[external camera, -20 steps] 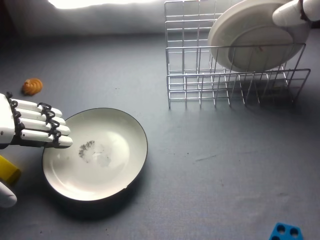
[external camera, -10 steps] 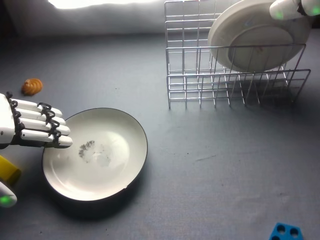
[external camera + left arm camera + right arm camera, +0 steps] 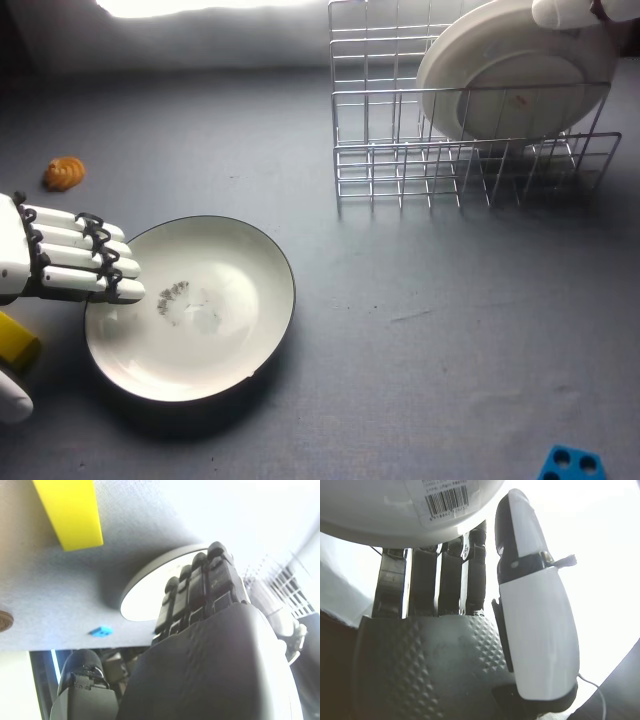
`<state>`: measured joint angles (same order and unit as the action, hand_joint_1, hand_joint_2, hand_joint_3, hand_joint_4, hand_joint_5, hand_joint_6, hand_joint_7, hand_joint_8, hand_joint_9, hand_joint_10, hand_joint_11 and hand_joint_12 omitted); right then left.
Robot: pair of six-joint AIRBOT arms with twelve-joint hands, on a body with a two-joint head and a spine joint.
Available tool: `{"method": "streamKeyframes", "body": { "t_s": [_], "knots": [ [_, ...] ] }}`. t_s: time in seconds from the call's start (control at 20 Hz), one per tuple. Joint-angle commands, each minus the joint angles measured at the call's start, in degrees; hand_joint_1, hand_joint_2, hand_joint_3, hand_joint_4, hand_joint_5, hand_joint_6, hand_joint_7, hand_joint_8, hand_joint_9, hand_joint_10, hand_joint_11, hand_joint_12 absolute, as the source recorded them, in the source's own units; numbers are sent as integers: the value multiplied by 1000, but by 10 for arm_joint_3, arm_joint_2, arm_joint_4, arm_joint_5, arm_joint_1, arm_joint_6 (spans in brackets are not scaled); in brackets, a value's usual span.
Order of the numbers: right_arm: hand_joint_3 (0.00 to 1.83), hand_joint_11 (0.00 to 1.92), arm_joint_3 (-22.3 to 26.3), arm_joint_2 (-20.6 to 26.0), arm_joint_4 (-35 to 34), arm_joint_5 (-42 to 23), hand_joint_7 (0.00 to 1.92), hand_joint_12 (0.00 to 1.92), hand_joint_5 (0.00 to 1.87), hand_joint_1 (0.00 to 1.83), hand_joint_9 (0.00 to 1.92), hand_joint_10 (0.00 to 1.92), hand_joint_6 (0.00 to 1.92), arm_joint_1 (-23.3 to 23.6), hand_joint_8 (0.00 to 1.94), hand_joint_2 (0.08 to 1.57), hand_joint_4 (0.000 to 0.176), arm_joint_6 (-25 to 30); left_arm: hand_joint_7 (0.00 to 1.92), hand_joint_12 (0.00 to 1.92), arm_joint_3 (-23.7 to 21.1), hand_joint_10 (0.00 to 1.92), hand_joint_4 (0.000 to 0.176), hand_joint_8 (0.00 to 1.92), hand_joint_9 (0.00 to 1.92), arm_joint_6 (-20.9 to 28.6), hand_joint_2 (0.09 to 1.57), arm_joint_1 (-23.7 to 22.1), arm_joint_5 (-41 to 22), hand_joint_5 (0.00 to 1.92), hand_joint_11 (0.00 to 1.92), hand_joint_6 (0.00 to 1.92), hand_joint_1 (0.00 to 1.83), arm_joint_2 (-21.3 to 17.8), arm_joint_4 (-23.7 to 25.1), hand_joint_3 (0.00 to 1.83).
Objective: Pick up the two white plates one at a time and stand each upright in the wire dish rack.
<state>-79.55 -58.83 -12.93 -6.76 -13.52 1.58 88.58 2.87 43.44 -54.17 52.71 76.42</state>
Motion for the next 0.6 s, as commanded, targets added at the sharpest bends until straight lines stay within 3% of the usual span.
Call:
{"method": "streamKeyframes", "body": {
  "t_s": [0.0,0.35,0.55],
  "knots": [
    [0,224,-3,5,-6,-64,694,1005,672,1175,676,0,5,2,0,1070,0,4,0,0,3,0,0,0,0,0,1037,2,-23,0,0,0,0,0,-29,2],
    [0,269,12,7,3,-71,718,985,684,1162,689,5,5,15,4,1055,0,2,0,0,3,0,0,0,0,0,1029,13,-18,0,0,0,0,3,-29,0],
    [3,129,29,16,8,-74,625,1032,627,1092,574,0,4,32,0,1090,0,2,0,0,10,0,0,0,0,0,1032,12,-14,0,0,0,0,4,-30,0]
  ]
}}
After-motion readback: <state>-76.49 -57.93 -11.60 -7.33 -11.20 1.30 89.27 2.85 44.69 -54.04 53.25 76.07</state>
